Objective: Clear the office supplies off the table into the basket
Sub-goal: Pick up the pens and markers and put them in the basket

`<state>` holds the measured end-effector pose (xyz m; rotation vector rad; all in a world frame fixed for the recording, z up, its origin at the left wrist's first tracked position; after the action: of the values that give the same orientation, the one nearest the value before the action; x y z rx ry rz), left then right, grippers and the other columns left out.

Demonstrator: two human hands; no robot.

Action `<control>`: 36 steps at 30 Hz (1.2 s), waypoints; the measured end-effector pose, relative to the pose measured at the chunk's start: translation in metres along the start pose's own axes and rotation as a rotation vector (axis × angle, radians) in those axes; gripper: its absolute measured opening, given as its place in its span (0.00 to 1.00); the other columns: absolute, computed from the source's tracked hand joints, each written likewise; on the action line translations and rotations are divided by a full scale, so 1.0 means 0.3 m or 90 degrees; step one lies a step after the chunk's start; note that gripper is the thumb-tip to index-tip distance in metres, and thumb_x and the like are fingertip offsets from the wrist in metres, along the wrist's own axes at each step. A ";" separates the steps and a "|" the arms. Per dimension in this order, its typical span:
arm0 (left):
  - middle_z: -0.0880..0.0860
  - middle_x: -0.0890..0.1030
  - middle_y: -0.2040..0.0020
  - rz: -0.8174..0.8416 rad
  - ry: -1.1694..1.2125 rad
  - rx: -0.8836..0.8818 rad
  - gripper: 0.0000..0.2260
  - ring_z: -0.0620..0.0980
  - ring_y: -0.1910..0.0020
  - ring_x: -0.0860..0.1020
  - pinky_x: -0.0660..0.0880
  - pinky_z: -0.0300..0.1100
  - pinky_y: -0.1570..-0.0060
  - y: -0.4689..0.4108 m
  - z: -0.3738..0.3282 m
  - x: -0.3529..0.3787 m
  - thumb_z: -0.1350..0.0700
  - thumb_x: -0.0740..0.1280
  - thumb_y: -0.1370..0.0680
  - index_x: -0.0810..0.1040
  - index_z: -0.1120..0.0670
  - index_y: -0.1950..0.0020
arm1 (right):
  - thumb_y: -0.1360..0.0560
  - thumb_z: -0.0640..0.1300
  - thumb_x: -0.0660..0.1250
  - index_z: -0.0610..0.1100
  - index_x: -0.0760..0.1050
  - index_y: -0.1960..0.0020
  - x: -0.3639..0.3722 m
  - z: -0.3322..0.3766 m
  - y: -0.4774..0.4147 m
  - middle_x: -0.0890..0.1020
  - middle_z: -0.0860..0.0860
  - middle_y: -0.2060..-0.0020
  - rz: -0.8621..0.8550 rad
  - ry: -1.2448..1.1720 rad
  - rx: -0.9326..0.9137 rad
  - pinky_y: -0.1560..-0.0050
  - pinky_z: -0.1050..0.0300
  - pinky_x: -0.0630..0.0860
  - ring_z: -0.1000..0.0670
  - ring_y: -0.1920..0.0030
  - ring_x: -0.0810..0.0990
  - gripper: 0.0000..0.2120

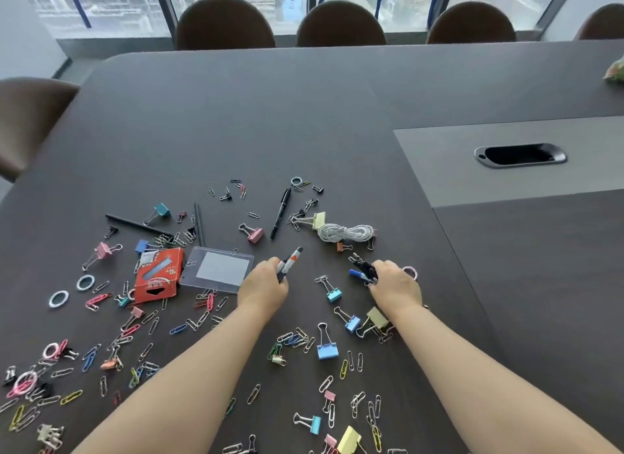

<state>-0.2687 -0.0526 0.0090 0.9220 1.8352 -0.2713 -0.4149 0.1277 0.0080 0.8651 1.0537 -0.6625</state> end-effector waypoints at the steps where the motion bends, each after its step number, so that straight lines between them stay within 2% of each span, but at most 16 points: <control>1: 0.57 0.75 0.53 -0.002 0.002 -0.001 0.05 0.58 0.53 0.74 0.65 0.43 0.61 -0.019 -0.001 -0.003 0.58 0.60 0.24 0.65 0.54 0.58 | 0.24 0.43 0.60 0.44 0.70 0.46 0.004 0.000 -0.017 0.76 0.47 0.47 0.001 0.005 0.002 0.55 0.53 0.72 0.42 0.47 0.76 0.08; 5: 0.57 0.75 0.52 -0.022 0.009 0.001 0.03 0.59 0.49 0.75 0.67 0.44 0.59 -0.105 0.000 -0.028 0.58 0.60 0.24 0.71 0.56 0.56 | 0.25 0.43 0.60 0.43 0.73 0.49 0.013 0.033 -0.057 0.78 0.47 0.49 -0.002 -0.001 -0.028 0.55 0.54 0.71 0.43 0.48 0.77 0.07; 7: 0.58 0.75 0.47 -0.046 0.005 0.002 0.05 0.59 0.45 0.74 0.69 0.46 0.55 -0.165 0.001 -0.051 0.58 0.61 0.24 0.73 0.58 0.52 | 0.26 0.44 0.61 0.41 0.74 0.51 0.008 0.076 -0.066 0.78 0.46 0.51 -0.011 -0.052 -0.051 0.57 0.55 0.68 0.43 0.49 0.76 0.07; 9: 0.58 0.76 0.46 -0.060 -0.015 -0.008 0.08 0.59 0.45 0.74 0.70 0.47 0.52 -0.233 -0.002 -0.079 0.57 0.60 0.23 0.74 0.59 0.49 | 0.28 0.43 0.62 0.41 0.73 0.55 0.002 0.123 -0.080 0.78 0.45 0.53 -0.016 -0.105 -0.067 0.57 0.55 0.67 0.43 0.51 0.76 0.06; 11: 0.59 0.76 0.45 -0.042 -0.056 -0.015 0.10 0.59 0.44 0.74 0.70 0.48 0.50 -0.306 -0.011 -0.098 0.55 0.60 0.22 0.73 0.59 0.46 | 0.28 0.43 0.62 0.44 0.69 0.62 0.002 0.159 -0.103 0.77 0.45 0.56 -0.015 -0.147 -0.075 0.59 0.56 0.67 0.43 0.54 0.75 0.06; 14: 0.58 0.75 0.42 -0.011 -0.109 -0.015 0.11 0.59 0.43 0.73 0.71 0.48 0.48 -0.399 -0.019 -0.108 0.54 0.59 0.22 0.73 0.58 0.43 | 0.27 0.44 0.62 0.48 0.63 0.69 0.009 0.180 -0.148 0.77 0.46 0.63 -0.025 -0.220 -0.047 0.61 0.56 0.67 0.43 0.59 0.76 0.13; 19: 0.56 0.74 0.42 0.019 -0.155 -0.007 0.12 0.58 0.43 0.74 0.72 0.49 0.48 -0.501 -0.016 -0.073 0.52 0.59 0.21 0.72 0.57 0.43 | 0.27 0.46 0.63 0.43 0.72 0.56 0.023 0.195 -0.201 0.80 0.48 0.64 -0.030 -0.250 -0.014 0.59 0.55 0.71 0.43 0.59 0.77 0.06; 22: 0.56 0.74 0.42 0.027 -0.179 -0.010 0.14 0.58 0.42 0.74 0.71 0.48 0.49 -0.538 -0.025 -0.050 0.50 0.61 0.21 0.71 0.57 0.42 | 0.28 0.47 0.64 0.45 0.71 0.58 0.046 0.200 -0.213 0.77 0.53 0.69 -0.014 -0.256 -0.007 0.60 0.56 0.71 0.46 0.61 0.77 0.06; 26: 0.57 0.75 0.42 0.029 -0.179 -0.013 0.14 0.58 0.42 0.74 0.70 0.47 0.51 -0.535 -0.043 -0.038 0.50 0.60 0.21 0.71 0.58 0.42 | 0.29 0.46 0.63 0.43 0.71 0.59 0.063 0.203 -0.214 0.80 0.49 0.66 -0.016 -0.240 0.010 0.59 0.55 0.72 0.44 0.60 0.78 0.06; 31: 0.58 0.74 0.44 -0.030 -0.060 0.021 0.11 0.60 0.46 0.74 0.69 0.47 0.53 -0.412 -0.045 -0.087 0.53 0.59 0.21 0.69 0.61 0.45 | 0.27 0.46 0.62 0.46 0.64 0.62 0.060 0.218 -0.173 0.81 0.47 0.63 0.014 -0.221 -0.006 0.62 0.56 0.70 0.43 0.59 0.78 0.08; 36: 0.60 0.74 0.46 -0.043 0.040 -0.050 0.11 0.61 0.49 0.74 0.67 0.47 0.55 -0.239 0.102 -0.178 0.54 0.60 0.21 0.67 0.61 0.45 | 0.25 0.46 0.60 0.43 0.62 0.57 0.057 0.322 -0.093 0.81 0.44 0.57 0.062 -0.168 -0.056 0.60 0.55 0.68 0.41 0.54 0.78 0.09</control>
<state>-0.2877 -0.1438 0.0257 0.8242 1.9230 -0.2125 -0.3869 0.0296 0.0070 0.7255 0.7924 -0.6239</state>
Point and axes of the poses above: each hand's wrist, its own y-axis away from the middle knuckle, its own x-axis out of the palm, z = x × y, the point moved 3 cm from there along -y, towards the middle knuckle
